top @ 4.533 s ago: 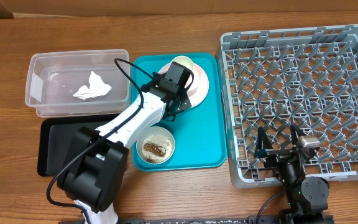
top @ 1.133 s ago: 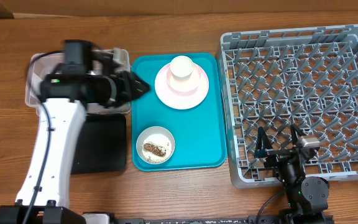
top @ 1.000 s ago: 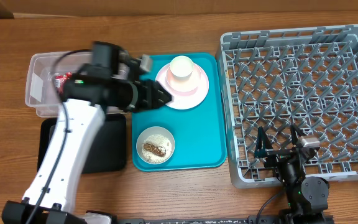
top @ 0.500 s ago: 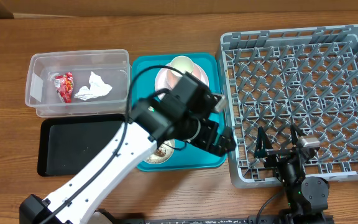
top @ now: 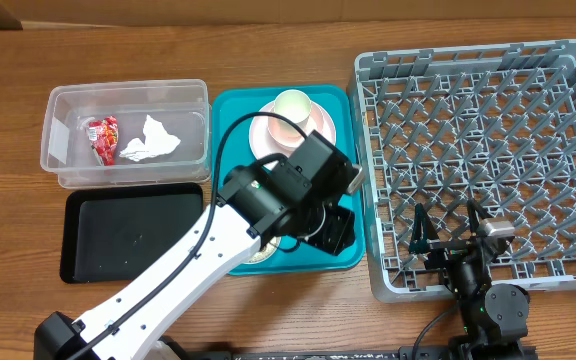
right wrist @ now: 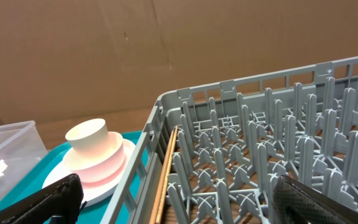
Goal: Sort waste into correct bins and load items into the dishwasher
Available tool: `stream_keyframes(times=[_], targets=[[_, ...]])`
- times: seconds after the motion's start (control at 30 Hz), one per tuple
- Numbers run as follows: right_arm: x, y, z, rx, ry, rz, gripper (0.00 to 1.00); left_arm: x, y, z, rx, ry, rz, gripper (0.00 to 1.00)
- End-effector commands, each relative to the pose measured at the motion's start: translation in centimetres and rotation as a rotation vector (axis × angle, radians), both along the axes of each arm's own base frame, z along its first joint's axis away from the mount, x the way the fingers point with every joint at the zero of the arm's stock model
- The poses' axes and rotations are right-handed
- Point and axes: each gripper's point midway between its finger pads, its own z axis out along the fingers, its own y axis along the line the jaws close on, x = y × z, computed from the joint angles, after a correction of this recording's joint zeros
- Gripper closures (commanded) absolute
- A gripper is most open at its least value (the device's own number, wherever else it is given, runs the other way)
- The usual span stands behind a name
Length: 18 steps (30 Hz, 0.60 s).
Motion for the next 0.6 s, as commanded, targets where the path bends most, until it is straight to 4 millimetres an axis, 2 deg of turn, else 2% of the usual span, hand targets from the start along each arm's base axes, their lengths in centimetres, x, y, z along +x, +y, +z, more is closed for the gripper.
stream_keyframes(times=[0.0,0.13,0.23,0.57], targets=[[0.0,0.0,-0.1,0.002,-0.007,-0.001,0.00,0.6,2.7,-2.3,0.187,-0.048,0.068,0.67],[0.0,0.0,-0.1,0.002,-0.007,-0.002,0.00,1.6,5.5,-3.1,0.330,-0.099,0.155,0.67],[0.0,0.0,-0.1,0.002,-0.007,-0.002,0.00,2.3,6.9,-3.4,0.396,-0.134,0.209,0.69],[0.0,0.0,-0.1,0.002,-0.007,-0.002,0.00,2.2,8.2,-5.4,0.460,-0.132,0.244,0.67]])
